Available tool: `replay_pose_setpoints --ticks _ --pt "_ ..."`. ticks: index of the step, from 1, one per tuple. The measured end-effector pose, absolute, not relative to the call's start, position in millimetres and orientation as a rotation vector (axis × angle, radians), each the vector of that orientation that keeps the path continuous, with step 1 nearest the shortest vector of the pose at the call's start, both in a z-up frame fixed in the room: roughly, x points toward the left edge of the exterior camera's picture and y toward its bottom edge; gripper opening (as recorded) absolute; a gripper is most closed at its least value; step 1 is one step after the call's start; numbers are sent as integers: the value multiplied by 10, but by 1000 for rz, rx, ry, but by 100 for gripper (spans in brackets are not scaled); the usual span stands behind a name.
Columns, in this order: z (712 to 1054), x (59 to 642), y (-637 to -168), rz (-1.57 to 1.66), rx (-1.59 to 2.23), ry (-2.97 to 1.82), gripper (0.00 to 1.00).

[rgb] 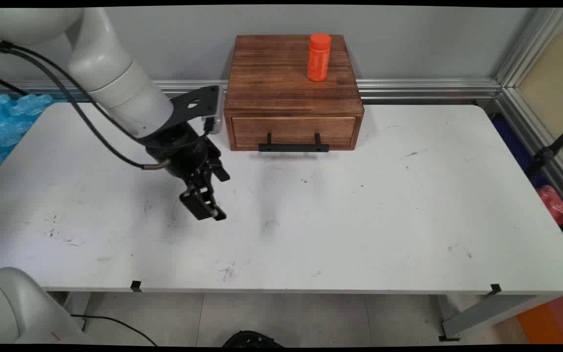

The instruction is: Open the drawer

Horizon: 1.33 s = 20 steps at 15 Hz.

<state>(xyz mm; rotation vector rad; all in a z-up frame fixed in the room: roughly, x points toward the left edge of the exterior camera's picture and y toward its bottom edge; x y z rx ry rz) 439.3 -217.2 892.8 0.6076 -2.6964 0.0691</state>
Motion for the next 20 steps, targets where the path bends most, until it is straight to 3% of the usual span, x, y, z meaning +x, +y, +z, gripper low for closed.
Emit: replay_pose_setpoints --ticks 10,20 --pt "8929 3989 -2537 230 661 -2693 100" --pt "8696 3805 -2931 340 611 -2708 100"
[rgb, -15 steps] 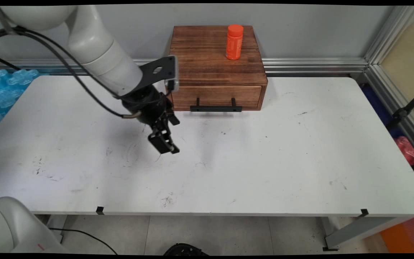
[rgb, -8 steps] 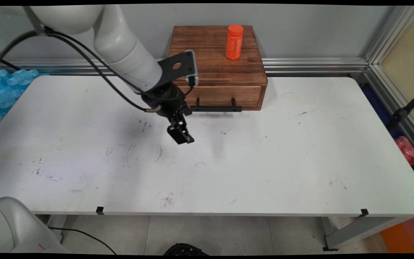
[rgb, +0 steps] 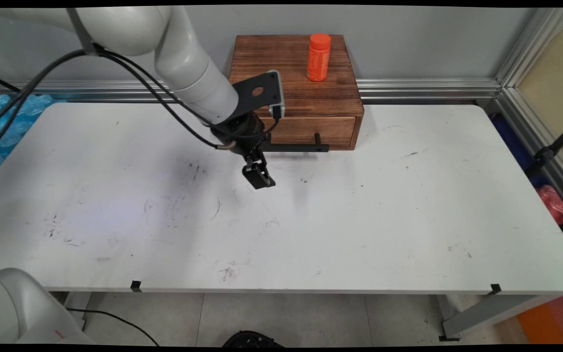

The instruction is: Open the drawer

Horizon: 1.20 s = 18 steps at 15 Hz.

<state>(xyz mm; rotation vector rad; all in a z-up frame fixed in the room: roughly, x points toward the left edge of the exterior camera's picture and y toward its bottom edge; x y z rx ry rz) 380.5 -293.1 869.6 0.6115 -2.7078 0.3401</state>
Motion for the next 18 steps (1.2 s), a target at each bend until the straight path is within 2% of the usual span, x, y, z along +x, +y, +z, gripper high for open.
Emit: replay_pose_setpoints --ticks 18 --pt "8332 3706 -3515 468 573 -2684 100"
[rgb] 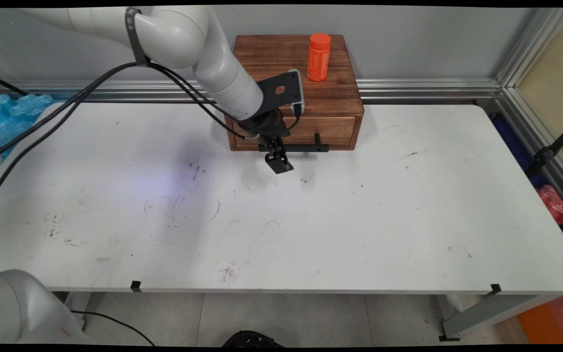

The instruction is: Open the drawer

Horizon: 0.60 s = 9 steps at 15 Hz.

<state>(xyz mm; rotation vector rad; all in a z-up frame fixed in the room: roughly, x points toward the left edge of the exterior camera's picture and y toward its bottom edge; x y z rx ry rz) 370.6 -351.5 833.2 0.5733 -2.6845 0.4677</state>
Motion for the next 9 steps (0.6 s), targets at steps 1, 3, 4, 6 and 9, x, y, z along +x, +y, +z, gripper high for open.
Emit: replay_pose_setpoints --ticks 1,3,4,6,9 --pt "8319 3706 -3533 473 578 -2682 100" --pt "8283 3703 -3580 486 590 -2674 100" --pt "8265 3702 -3600 492 597 -2670 100" --pt "8235 3702 -3627 501 611 -2661 100" --pt "8179 3697 -3655 510 638 -2646 100"
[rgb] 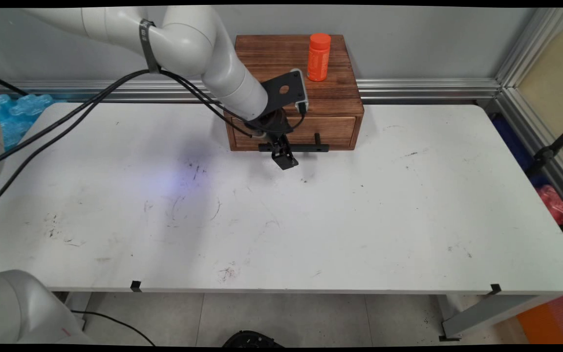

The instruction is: Open the drawer

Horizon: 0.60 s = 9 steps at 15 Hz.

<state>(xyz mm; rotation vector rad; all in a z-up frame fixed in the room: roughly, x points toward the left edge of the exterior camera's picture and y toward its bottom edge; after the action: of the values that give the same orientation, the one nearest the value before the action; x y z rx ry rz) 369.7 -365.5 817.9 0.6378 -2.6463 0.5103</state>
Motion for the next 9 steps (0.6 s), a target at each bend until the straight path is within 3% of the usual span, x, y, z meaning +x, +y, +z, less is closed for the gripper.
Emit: replay_pose_setpoints --ticks 9 --pt "8023 3666 -3674 522 677 -2613 100"
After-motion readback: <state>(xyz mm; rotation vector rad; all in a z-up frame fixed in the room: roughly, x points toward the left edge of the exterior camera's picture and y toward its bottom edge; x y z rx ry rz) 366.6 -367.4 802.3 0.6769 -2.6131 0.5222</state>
